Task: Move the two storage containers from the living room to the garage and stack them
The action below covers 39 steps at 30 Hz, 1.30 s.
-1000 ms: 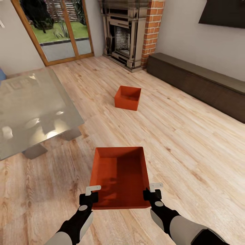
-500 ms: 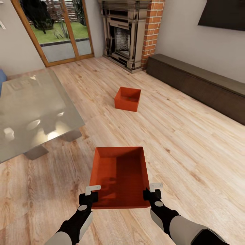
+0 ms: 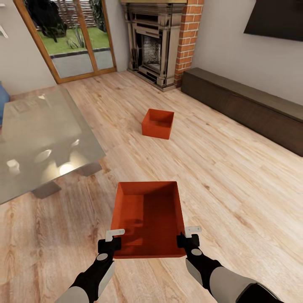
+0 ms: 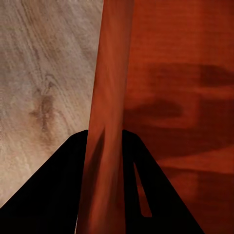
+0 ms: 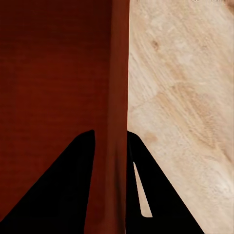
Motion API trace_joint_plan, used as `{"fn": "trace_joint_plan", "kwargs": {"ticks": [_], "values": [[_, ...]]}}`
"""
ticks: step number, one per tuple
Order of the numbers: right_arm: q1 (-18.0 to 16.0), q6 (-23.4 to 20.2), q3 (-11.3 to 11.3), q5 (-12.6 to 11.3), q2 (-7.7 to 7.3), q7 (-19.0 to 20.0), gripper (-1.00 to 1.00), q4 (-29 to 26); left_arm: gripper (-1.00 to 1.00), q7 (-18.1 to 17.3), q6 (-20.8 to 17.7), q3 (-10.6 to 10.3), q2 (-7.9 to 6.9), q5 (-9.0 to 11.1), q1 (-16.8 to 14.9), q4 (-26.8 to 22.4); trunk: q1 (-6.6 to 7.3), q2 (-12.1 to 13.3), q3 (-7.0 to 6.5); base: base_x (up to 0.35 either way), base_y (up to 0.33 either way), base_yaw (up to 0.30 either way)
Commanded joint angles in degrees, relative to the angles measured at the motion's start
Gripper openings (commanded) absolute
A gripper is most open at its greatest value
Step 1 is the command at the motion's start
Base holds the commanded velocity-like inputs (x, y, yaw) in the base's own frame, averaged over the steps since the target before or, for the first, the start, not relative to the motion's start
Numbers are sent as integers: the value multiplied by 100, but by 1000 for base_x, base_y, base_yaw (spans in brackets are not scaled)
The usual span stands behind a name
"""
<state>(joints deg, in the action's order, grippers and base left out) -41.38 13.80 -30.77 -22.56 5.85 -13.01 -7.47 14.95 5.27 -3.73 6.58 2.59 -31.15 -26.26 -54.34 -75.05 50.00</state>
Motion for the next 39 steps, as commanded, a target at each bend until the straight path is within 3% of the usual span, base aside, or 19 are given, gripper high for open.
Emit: {"fn": "trace_joint_plan", "kwargs": {"ticks": [1,20,39], "values": [[-2,-9,177,68,0,37,-100,-26,-100,184,18,83,-5,110,-4,7,23,40,-15,0,0,0],[-2,7,168,84,-5,17,-100,-19,-100,184,18,81,-8,110,-5,-3,440,802,-362,0,0,-2],[-2,0,186,74,-13,-32,-100,-17,-100,191,24,82,-8,110,-5,-11,440,802,-499,0,0,-106]]}}
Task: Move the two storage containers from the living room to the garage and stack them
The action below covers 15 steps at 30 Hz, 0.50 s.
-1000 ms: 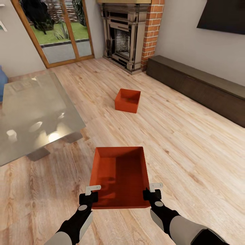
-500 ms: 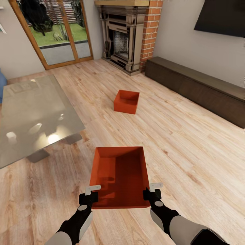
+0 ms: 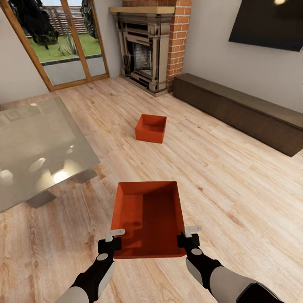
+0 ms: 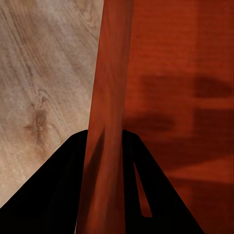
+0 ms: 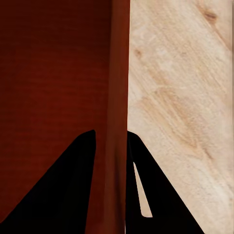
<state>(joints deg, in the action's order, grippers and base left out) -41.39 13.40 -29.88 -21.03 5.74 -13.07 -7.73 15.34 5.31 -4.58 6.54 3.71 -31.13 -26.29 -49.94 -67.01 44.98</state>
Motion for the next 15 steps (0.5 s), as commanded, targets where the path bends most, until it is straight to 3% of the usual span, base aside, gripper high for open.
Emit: {"fn": "trace_joint_plan", "kwargs": {"ticks": [1,15], "values": [[-1,40,97,-78,-2,-25,-100,9,-100,153,19,168,-2,-2,-7,-8,0,-2,0,0,0,-32],[-1,40,96,-76,-2,-20,-100,16,-100,150,17,168,5,-2,-5,-7,0,-2,-94,0,0,-3]]}}
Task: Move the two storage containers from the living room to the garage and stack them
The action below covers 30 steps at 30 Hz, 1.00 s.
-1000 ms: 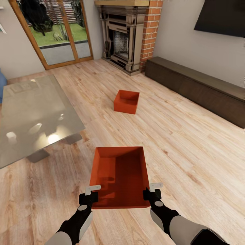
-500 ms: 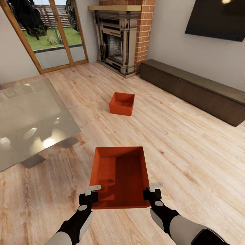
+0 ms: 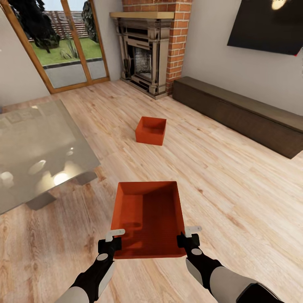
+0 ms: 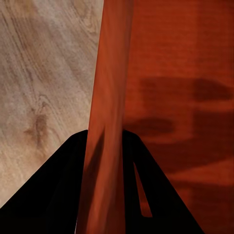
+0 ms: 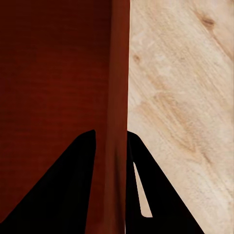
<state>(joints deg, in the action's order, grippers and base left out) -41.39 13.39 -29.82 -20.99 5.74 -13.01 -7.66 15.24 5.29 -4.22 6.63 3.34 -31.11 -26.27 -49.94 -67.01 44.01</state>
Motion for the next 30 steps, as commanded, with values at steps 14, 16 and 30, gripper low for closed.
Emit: {"fn": "trace_joint_plan", "kwargs": {"ticks": [14,16,30], "values": [[0,41,90,-81,-3,-26,-100,7,-100,164,16,132,-3,35,-9,-9,0,-2,-122,0,0,0],[0,41,90,-81,-3,-30,-100,9,-100,164,16,132,-3,35,-8,-9,0,-2,-140,0,0,0],[0,41,90,-90,-3,-26,-100,7,-100,163,18,132,-3,35,-9,-17,0,-2,-265,0,0,0]]}}
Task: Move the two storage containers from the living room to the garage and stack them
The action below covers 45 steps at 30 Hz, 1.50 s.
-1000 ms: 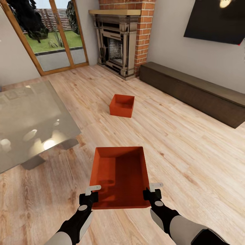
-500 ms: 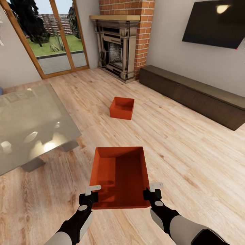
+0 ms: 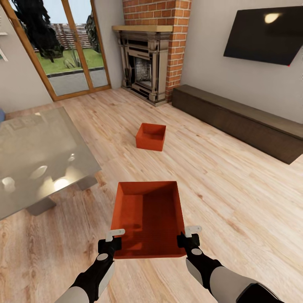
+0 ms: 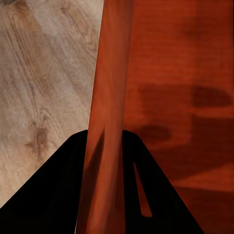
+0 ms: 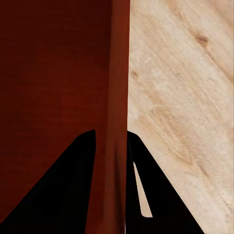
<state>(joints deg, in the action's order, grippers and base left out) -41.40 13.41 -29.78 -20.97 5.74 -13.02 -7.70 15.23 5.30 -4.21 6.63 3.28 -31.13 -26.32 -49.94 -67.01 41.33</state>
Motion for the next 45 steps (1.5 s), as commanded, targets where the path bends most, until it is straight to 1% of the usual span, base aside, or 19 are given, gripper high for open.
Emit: {"fn": "trace_joint_plan", "kwargs": {"ticks": [1,8,45], "values": [[0,39,87,-91,-2,-25,-100,9,-100,164,17,131,-3,41,-8,-13,22,38,-23,0,0,0],[0,39,87,-91,-2,-27,-100,8,-100,163,21,131,-3,41,-8,-14,176,319,-212,0,0,0],[0,39,87,-91,-2,-25,-100,10,-100,163,24,131,-3,43,-7,-23,176,319,-542,0,0,0]]}}
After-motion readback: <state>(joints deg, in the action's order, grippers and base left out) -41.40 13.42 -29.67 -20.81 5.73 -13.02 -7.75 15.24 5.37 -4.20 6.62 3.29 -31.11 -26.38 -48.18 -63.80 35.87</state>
